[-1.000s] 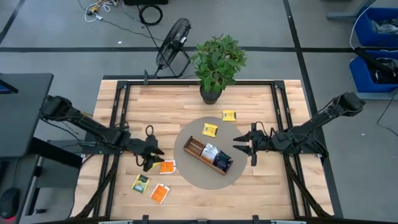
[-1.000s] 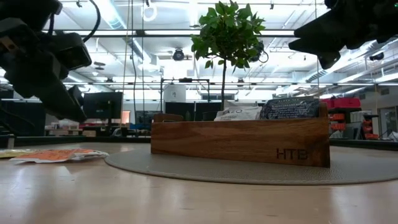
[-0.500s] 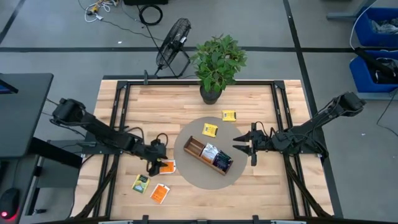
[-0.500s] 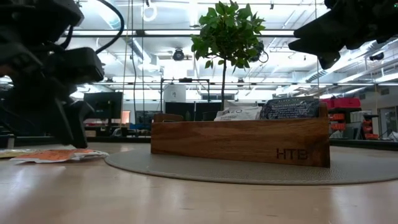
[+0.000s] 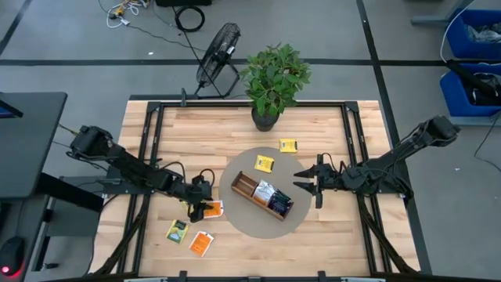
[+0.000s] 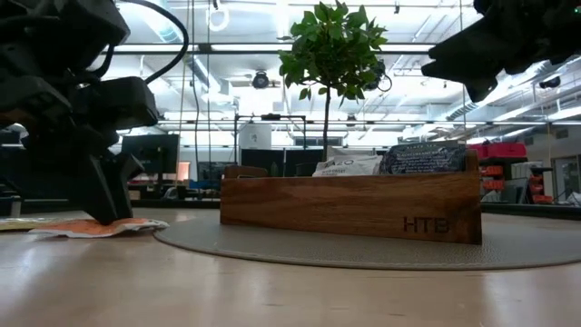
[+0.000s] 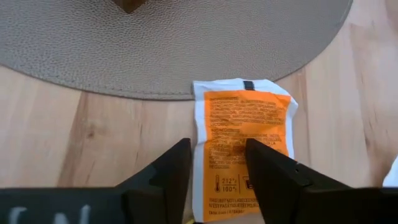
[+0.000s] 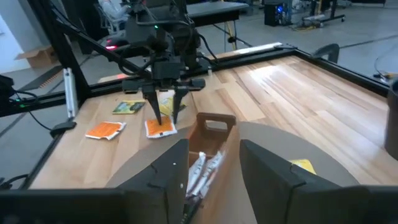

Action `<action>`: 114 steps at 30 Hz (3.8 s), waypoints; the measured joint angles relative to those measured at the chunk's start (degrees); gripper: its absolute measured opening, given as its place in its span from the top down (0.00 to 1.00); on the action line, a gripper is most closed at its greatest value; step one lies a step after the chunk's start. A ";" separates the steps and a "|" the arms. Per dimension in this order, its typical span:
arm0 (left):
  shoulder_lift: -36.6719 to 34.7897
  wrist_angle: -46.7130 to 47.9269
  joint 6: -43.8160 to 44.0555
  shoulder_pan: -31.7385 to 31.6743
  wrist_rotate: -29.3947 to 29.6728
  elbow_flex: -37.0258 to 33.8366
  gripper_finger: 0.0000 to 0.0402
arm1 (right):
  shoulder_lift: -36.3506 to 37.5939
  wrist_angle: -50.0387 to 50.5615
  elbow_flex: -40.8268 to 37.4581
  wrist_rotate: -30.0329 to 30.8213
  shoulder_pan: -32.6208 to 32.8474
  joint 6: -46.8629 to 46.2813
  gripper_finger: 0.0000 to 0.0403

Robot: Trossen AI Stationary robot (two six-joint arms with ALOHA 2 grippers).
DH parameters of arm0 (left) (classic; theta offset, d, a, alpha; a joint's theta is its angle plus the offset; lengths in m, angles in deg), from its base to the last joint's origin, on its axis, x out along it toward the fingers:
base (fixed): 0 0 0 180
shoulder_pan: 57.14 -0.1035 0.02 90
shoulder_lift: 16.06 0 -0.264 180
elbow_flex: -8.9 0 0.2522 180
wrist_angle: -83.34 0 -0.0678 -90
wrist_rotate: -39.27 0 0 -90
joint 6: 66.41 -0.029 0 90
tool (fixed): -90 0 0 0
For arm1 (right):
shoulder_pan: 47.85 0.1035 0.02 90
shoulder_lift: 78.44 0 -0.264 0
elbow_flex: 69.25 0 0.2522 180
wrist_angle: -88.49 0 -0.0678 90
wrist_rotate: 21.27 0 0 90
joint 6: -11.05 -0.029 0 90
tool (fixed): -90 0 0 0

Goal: Pick & Place Tea
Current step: Put the orange tea bag into the middle section of the wooden organizer

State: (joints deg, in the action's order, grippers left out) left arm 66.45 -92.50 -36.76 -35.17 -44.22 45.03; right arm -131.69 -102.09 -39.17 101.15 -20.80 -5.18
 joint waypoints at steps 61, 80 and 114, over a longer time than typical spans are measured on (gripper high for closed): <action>-14.77 -23.02 -21.35 -7.40 31.28 -0.20 0.99 | -4.59 -6.44 5.85 -0.06 -6.54 0.36 0.60; -14.77 -23.45 -26.28 -11.32 34.85 -0.20 0.99 | -29.00 7.18 33.18 -5.32 -17.76 -0.64 0.54; -14.77 -24.50 -27.82 -11.23 35.85 -0.17 0.99 | -44.89 9.51 48.96 -20.45 -25.44 -3.26 0.54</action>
State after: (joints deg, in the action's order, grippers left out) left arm 51.68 -117.01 -64.58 -46.40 -8.37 44.85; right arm -176.59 -92.58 9.79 80.70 -46.24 -8.44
